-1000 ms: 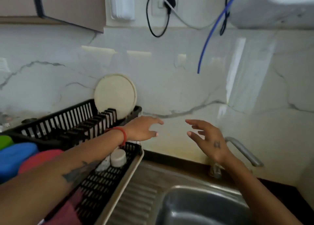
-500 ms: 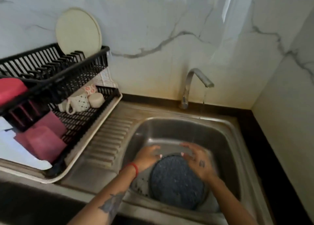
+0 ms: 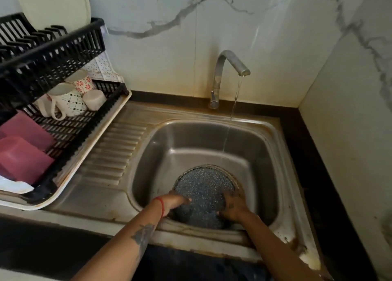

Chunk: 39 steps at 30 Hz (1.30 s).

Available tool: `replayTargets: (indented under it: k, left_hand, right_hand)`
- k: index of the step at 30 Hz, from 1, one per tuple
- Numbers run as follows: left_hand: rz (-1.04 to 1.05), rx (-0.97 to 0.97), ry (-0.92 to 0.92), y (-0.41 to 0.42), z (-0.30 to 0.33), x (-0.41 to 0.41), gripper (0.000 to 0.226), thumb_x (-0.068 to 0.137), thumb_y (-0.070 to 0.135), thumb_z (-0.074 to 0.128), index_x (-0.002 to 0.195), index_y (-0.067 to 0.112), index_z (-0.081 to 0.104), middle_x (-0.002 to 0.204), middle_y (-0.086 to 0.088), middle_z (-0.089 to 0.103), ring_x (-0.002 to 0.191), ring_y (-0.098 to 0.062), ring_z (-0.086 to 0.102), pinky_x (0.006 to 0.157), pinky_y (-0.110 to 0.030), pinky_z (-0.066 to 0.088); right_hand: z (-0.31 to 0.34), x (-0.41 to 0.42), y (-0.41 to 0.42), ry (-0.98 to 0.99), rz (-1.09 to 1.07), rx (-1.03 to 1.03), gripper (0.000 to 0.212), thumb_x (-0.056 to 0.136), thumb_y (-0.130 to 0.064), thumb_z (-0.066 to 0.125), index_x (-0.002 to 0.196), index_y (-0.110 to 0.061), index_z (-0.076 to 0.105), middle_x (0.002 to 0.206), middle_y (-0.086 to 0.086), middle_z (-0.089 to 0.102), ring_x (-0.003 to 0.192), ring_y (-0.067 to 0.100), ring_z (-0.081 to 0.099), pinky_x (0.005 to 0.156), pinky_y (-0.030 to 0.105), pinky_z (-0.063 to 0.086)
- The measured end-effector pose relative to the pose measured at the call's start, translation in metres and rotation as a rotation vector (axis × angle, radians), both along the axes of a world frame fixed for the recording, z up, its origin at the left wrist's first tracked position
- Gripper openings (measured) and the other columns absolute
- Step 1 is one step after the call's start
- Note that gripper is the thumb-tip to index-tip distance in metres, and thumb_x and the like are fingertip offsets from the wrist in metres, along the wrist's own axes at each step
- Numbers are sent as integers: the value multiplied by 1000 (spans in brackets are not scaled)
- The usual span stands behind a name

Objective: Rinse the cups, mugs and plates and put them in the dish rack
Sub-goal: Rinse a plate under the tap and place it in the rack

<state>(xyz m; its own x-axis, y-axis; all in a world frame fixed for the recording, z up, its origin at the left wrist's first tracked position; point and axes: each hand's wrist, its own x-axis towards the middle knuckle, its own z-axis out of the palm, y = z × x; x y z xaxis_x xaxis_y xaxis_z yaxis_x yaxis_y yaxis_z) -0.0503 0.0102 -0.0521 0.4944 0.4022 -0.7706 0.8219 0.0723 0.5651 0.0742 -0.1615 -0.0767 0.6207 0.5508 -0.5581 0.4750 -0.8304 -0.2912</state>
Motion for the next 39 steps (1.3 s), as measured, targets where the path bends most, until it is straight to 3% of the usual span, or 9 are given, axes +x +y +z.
replayTargets:
  k: [4,10,16,19,25,29,33,37,39]
  left_hand:
    - [138,11,-50,3,1,-2,53,89,22,67,130,-2,46,134,-20,51,117,-38,53,94,-42,48]
    - [306,129,-176,3,0,-4,11,83,-1,69,90,-1,60,105,-21,63,94,-31,60,78,-39,54]
    - [443,32,-393,0,12,-7,11,85,0,67,76,3,64,85,-16,66,79,-26,63,74,-34,54]
    - [416,39,-415,-4,17,-8,10,85,7,70,86,-3,68,92,-22,67,86,-28,62,88,-44,51]
    - [410,235,-461,-19,36,4,29,88,30,68,112,15,63,104,-4,62,100,-23,59,81,-29,46]
    - [402,-258,-754,-28,84,20,52,80,63,52,117,28,59,115,-2,63,107,-25,61,81,-43,52]
    - [495,-453,-905,-29,123,37,61,81,55,58,123,10,58,109,-15,69,98,-30,68,70,-37,56]
    - [703,-401,-773,-32,124,50,37,94,42,51,120,15,48,105,-12,59,85,-28,63,50,-32,49]
    - [734,-464,-774,-29,124,55,41,96,45,46,120,12,53,110,-15,63,86,-30,65,55,-37,51]
  right_hand:
    - [1,3,-2,-10,-94,166,79,83,-33,70,148,-22,28,146,20,31,130,32,41,104,25,34]
    - [11,8,-3,-126,-432,455,75,69,-24,83,135,-15,48,131,12,55,120,29,51,99,27,41]
    - [23,17,-9,376,-1236,805,69,75,-10,80,135,0,47,134,20,52,118,35,53,98,38,45]
    - [45,20,-5,574,-1324,936,52,82,-11,73,126,5,50,123,24,58,108,37,59,93,45,50]
    - [131,5,16,330,-768,1210,13,86,-18,69,99,-16,69,95,5,71,89,20,68,88,44,54]
    - [155,-13,20,-339,-44,1201,10,87,-19,67,92,-14,74,82,2,64,76,15,59,69,30,47]
    - [144,-23,22,-683,307,1047,24,74,-14,77,98,-15,75,87,3,66,79,19,63,63,28,53]
    - [135,-13,22,-633,472,908,40,92,-41,55,124,-18,64,117,2,64,110,20,59,94,40,49]
    - [129,-2,19,-565,543,741,58,97,-57,23,142,-26,43,145,-1,45,138,19,35,117,47,19]
